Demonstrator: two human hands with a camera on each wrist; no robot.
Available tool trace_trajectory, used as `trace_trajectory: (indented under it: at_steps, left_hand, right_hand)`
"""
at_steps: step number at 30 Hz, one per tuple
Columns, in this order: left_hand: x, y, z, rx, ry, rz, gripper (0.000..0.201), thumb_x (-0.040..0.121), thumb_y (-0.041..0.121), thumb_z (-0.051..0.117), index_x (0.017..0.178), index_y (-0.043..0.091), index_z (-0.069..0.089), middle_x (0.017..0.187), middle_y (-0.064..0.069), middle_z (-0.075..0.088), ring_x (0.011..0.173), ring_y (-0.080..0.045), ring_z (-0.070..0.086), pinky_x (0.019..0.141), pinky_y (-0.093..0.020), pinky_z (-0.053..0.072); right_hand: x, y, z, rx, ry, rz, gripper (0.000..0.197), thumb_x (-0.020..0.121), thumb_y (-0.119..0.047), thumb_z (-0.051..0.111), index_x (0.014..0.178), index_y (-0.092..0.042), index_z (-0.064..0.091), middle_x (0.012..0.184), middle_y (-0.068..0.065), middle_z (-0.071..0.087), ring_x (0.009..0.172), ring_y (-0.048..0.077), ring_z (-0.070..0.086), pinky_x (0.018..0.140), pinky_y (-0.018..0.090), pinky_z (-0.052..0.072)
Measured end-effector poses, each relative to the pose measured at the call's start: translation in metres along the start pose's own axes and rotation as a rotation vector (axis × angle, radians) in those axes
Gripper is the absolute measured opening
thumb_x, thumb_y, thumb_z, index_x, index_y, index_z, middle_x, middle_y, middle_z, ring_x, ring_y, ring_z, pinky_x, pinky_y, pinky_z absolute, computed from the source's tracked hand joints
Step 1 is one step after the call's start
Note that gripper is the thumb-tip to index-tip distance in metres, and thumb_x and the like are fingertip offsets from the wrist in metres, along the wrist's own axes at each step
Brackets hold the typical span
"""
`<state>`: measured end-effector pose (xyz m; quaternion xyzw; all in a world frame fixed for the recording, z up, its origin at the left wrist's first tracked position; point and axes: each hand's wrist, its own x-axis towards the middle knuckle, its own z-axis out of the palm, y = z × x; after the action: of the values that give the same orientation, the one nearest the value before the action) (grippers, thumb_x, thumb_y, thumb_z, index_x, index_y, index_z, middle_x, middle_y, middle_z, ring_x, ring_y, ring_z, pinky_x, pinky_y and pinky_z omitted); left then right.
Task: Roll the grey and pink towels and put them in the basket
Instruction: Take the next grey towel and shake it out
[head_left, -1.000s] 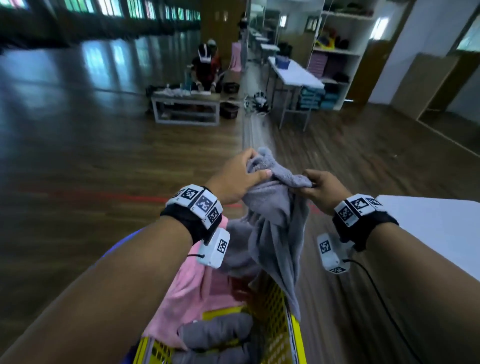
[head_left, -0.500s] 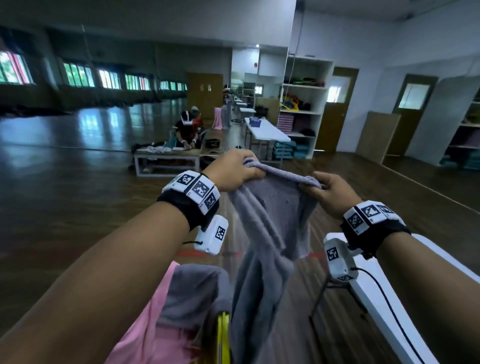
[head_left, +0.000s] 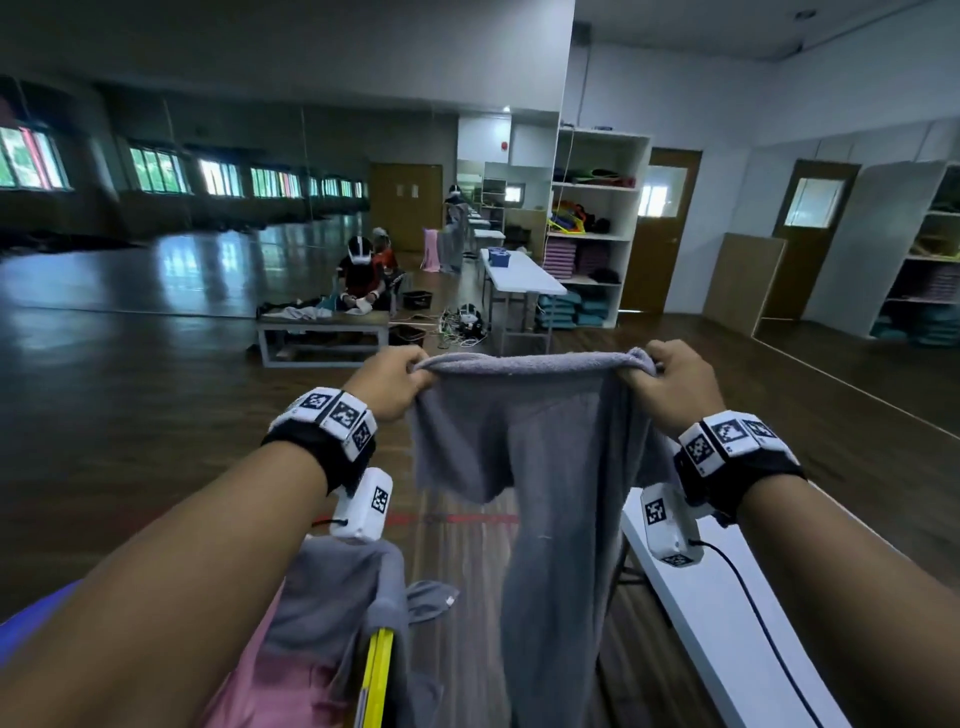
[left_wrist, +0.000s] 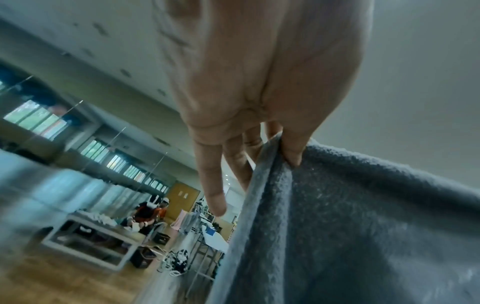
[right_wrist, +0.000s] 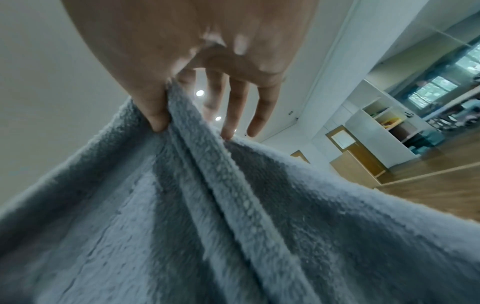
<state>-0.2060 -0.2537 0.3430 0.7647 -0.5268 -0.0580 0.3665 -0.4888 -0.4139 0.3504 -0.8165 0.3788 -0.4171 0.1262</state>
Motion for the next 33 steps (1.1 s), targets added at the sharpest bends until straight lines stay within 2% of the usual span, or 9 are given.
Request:
trace_trajectory:
  at_steps: [3,6,9,11,14,19,26,30,33]
  left_hand:
    - [0.004,0.019,-0.008,-0.100,0.064,0.122,0.011,0.096,0.009,0.052,0.097,0.007,0.062,0.089,-0.009,0.063,0.082,-0.022,0.058,0.068,-0.027,0.050]
    - [0.008,0.056,-0.020,-0.111,-0.004,0.323,0.017,0.098,0.011,0.050,0.104,0.014,0.066,0.098,0.003,0.066,0.089,-0.004,0.057,0.074,-0.008,0.042]
    - [0.011,0.086,-0.026,-0.058,-0.093,0.453,0.015,0.097,0.012,0.055,0.105,0.011,0.068,0.101,0.001,0.068,0.092,-0.005,0.060,0.081,-0.009,0.043]
    - [0.015,0.097,-0.030,-0.004,-0.161,0.482,0.012,0.095,0.015,0.059,0.101,0.013,0.069,0.097,0.002,0.069,0.088,-0.003,0.060,0.077,-0.010,0.045]
    - [0.022,0.097,-0.039,0.112,-0.165,0.460,0.006,0.091,0.021,0.065,0.093,0.020,0.071,0.088,0.007,0.068,0.081,-0.004,0.060,0.069,-0.014,0.045]
    - [0.027,0.064,-0.052,0.345,-0.153,0.316,0.014,0.081,0.042,0.074,0.082,0.030,0.067,0.081,0.012,0.063,0.078,-0.006,0.057,0.063,-0.025,0.041]
    - [0.029,0.010,-0.041,0.433,-0.213,0.238,0.014,0.089,0.038,0.067,0.076,0.033,0.063,0.078,0.013,0.063,0.074,-0.007,0.057,0.059,-0.025,0.039]
    - [0.040,-0.023,-0.040,0.295,-0.017,0.181,0.020,0.095,0.029,0.059,0.087,0.012,0.065,0.080,-0.003,0.063,0.074,-0.019,0.056,0.058,-0.026,0.037]
    - [0.048,-0.035,-0.035,-0.036,0.160,0.085,0.025,0.099,0.032,0.053,0.084,0.013,0.062,0.082,-0.010,0.064,0.072,-0.021,0.057,0.063,-0.030,0.041]
  right_hand:
    - [-0.003,-0.006,0.012,-0.010,-0.134,-0.049,0.027,0.087,-0.026,0.066,0.074,-0.003,0.061,0.092,0.011,0.057,0.087,0.024,0.057,0.069,0.028,0.037]
    - [-0.008,-0.025,0.029,0.282,-0.258,-0.014,0.021,0.087,-0.028,0.068,0.084,-0.008,0.060,0.095,0.010,0.062,0.086,0.019,0.061,0.074,0.026,0.046]
    - [-0.011,-0.055,0.041,0.655,-0.444,-0.003,0.017,0.087,-0.031,0.068,0.098,-0.022,0.059,0.096,-0.005,0.066,0.086,0.007,0.062,0.073,0.022,0.048]
    - [-0.008,-0.069,0.050,0.668,-0.484,-0.121,0.014,0.088,-0.029,0.067,0.101,-0.028,0.061,0.094,-0.013,0.068,0.083,-0.004,0.063,0.070,0.015,0.048]
    - [0.001,-0.076,0.059,0.569,-0.362,-0.192,0.008,0.090,-0.016,0.064,0.086,-0.023,0.066,0.082,-0.010,0.067,0.076,0.001,0.058,0.075,0.024,0.046]
    - [0.022,-0.056,0.055,0.330,-0.257,-0.110,0.018,0.089,-0.025,0.063,0.074,-0.014,0.062,0.070,0.001,0.062,0.068,0.013,0.054,0.065,0.035,0.043]
    - [0.036,-0.041,0.047,0.064,-0.174,-0.109,0.023,0.090,-0.022,0.058,0.068,-0.017,0.056,0.070,0.001,0.059,0.077,0.024,0.056,0.063,0.030,0.031]
    - [0.043,-0.029,0.045,0.034,-0.128,-0.043,0.024,0.092,-0.026,0.056,0.070,-0.015,0.056,0.073,0.005,0.058,0.076,0.027,0.052,0.063,0.030,0.030]
    - [0.045,-0.018,0.044,0.049,-0.107,-0.020,0.028,0.091,-0.031,0.058,0.071,-0.011,0.060,0.072,0.009,0.061,0.075,0.030,0.056,0.061,0.033,0.035]
